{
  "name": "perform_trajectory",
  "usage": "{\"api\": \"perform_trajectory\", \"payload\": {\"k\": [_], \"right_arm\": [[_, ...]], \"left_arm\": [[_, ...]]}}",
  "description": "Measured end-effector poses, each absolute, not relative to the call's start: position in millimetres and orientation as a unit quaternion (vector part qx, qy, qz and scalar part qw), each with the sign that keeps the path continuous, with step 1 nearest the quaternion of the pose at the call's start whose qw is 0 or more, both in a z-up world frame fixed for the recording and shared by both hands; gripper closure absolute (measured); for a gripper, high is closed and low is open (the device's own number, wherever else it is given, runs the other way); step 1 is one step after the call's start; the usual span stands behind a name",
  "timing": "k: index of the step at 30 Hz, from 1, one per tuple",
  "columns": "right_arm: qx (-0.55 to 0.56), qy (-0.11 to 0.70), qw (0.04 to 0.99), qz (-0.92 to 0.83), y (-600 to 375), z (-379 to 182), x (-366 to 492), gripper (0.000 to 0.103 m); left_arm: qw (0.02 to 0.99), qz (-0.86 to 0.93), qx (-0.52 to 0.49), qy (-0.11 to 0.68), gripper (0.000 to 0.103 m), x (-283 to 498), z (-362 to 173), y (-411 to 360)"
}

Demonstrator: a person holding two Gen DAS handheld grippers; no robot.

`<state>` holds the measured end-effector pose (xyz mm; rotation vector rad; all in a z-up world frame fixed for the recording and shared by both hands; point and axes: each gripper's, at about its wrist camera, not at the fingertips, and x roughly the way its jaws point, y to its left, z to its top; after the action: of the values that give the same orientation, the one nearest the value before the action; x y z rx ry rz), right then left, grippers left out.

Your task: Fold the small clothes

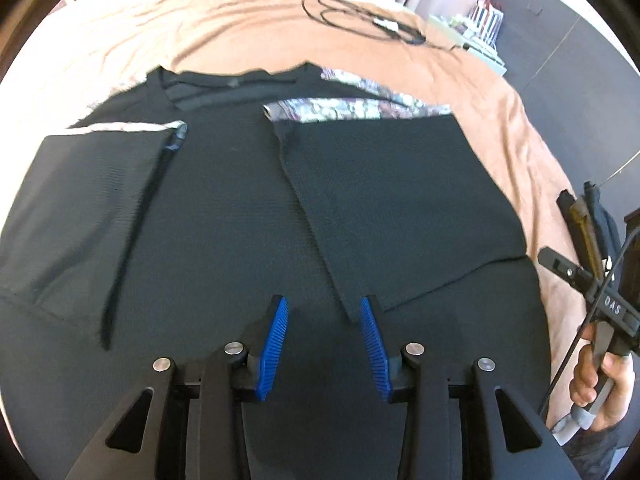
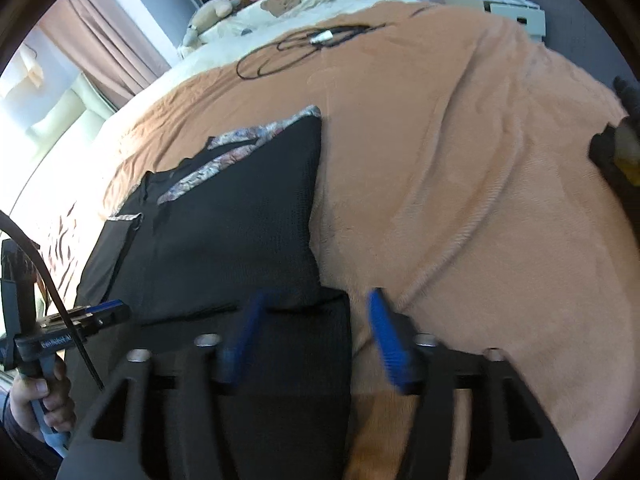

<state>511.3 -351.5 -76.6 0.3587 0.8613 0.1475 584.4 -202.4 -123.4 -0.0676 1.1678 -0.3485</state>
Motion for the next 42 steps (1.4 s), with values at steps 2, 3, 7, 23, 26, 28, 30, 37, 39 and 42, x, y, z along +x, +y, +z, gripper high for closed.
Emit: {"api": "perform_trajectory", "payload": {"k": [2, 3, 7, 23, 26, 28, 30, 37, 39, 42], "right_arm": [[0.166, 0.411, 0.894, 0.067, -349.7, -65.6, 499.7, 0.035], [0.163, 0.407, 0.896, 0.064, -348.6, -59.6, 494.1, 0.030], [0.149, 0.397, 0.904, 0.050, -338.6, -36.3, 473.4, 0.014], [0.096, 0.361, 0.927, 0.026, -281.2, 22.4, 380.3, 0.000], [0.095, 0.355, 0.930, 0.023, -276.3, 27.4, 362.8, 0.000], [0.094, 0.346, 0.933, 0.025, -272.9, 30.3, 351.6, 0.000], [0.097, 0.336, 0.937, 0.025, -271.2, 33.0, 337.3, 0.000], [0.105, 0.314, 0.943, 0.036, -273.5, 33.5, 293.5, 0.000], [0.095, 0.298, 0.949, 0.037, -273.4, 35.6, 275.9, 0.000], [0.085, 0.294, 0.951, 0.036, -272.1, 35.4, 257.3, 0.000]], "left_arm": [[0.826, -0.162, -0.034, 0.539, 0.054, 577.9, -110.9, -193.7], [0.829, -0.163, -0.036, 0.534, 0.051, 574.7, -104.1, -189.1], [0.849, -0.164, -0.035, 0.501, 0.029, 556.8, -72.3, -171.7], [0.910, -0.115, -0.065, 0.393, 0.004, 450.3, 9.2, -62.7], [0.913, -0.109, -0.073, 0.386, 0.004, 430.5, 14.1, -45.4], [0.917, -0.107, -0.075, 0.377, 0.004, 415.8, 17.7, -34.4], [0.922, -0.101, -0.071, 0.368, 0.004, 400.3, 21.8, -24.4], [0.931, -0.090, -0.071, 0.347, 0.004, 348.2, 35.2, 2.6], [0.932, -0.090, -0.063, 0.345, 0.004, 336.3, 38.2, 5.3], [0.934, -0.090, -0.052, 0.341, 0.004, 314.0, 44.2, 9.4]]}}
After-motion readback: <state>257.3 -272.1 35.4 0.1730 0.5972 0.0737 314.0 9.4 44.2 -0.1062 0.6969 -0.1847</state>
